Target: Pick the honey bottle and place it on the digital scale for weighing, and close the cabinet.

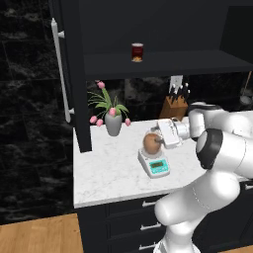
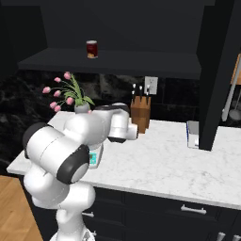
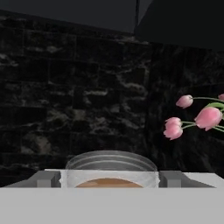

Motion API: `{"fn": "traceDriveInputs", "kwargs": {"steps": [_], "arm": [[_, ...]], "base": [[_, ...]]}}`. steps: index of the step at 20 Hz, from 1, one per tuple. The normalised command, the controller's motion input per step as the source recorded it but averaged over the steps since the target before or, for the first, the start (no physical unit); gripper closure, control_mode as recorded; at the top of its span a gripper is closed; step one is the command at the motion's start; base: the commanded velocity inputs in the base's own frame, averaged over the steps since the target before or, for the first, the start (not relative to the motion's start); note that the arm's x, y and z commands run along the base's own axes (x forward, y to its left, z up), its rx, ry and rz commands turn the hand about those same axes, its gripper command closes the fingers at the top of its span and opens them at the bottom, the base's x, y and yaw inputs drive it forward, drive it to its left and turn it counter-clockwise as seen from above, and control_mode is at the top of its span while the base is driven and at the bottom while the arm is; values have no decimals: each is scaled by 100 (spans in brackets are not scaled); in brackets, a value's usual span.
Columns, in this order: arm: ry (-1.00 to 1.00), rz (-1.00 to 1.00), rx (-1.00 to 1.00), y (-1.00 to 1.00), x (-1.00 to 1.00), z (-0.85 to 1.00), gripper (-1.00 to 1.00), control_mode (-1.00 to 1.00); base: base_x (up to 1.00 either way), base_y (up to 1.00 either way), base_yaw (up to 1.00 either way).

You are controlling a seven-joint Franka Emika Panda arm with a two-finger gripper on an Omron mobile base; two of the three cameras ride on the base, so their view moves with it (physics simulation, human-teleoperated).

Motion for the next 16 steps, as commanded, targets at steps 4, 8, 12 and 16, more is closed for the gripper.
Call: {"fn": "traceDriveInputs", "kwargs": {"steps": [4,8,12,16], "arm": [[0,0,0,0,14,-26,100,-100],[0,0,0,0,0,-13,100,-100],[-2,0,0,-3,1,-5,100,-100],[-4,0,0,-4,1,-4,100,-100]], "base": [[0,0,0],[0,0,0],[0,0,0],[0,0,0]]}}
